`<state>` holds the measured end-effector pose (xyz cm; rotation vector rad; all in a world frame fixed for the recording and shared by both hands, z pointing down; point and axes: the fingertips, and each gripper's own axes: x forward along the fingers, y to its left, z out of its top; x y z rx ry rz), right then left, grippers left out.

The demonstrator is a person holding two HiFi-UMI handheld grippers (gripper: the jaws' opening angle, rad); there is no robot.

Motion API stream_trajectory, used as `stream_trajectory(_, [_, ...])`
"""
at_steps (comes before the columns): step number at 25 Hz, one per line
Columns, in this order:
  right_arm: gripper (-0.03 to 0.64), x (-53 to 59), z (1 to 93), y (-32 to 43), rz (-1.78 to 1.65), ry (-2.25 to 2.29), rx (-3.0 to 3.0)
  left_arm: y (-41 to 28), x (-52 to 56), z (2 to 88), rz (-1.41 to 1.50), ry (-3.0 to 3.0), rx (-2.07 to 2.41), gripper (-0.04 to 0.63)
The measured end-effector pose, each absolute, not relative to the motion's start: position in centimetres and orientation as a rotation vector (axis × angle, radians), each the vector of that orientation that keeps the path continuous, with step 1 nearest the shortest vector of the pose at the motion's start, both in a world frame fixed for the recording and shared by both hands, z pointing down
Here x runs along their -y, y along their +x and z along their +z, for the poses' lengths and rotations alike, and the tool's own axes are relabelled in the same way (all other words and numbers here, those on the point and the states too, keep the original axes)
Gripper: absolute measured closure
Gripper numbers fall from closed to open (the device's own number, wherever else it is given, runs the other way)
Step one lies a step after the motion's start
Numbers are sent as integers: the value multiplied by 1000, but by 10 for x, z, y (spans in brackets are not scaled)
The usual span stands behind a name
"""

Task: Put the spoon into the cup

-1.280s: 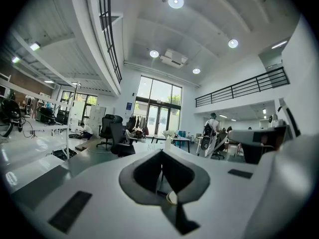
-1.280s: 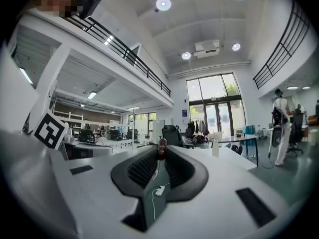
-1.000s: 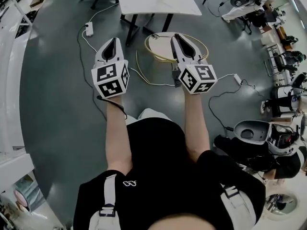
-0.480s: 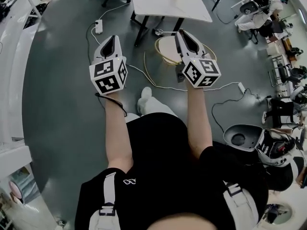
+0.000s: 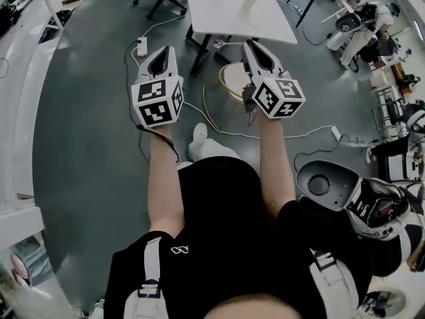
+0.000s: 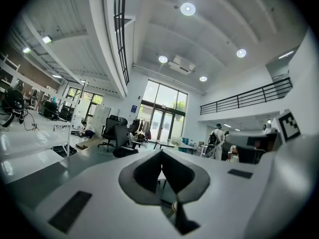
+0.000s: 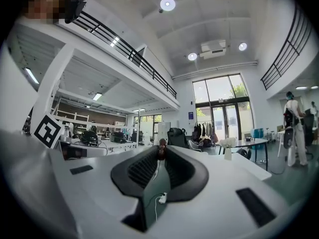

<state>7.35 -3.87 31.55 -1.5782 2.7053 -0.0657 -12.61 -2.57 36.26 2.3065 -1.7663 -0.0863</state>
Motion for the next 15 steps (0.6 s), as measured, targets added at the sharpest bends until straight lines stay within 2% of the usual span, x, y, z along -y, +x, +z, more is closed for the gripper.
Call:
stream_trajectory(8, [563,37,325,63,-83,-1570,-2702,-114,17,356,-109,2367,1716,578])
stream_trajectory(15, [563,113,346,72,-186,-1540,-2666,-128,89,366,-73,2304,1765,578])
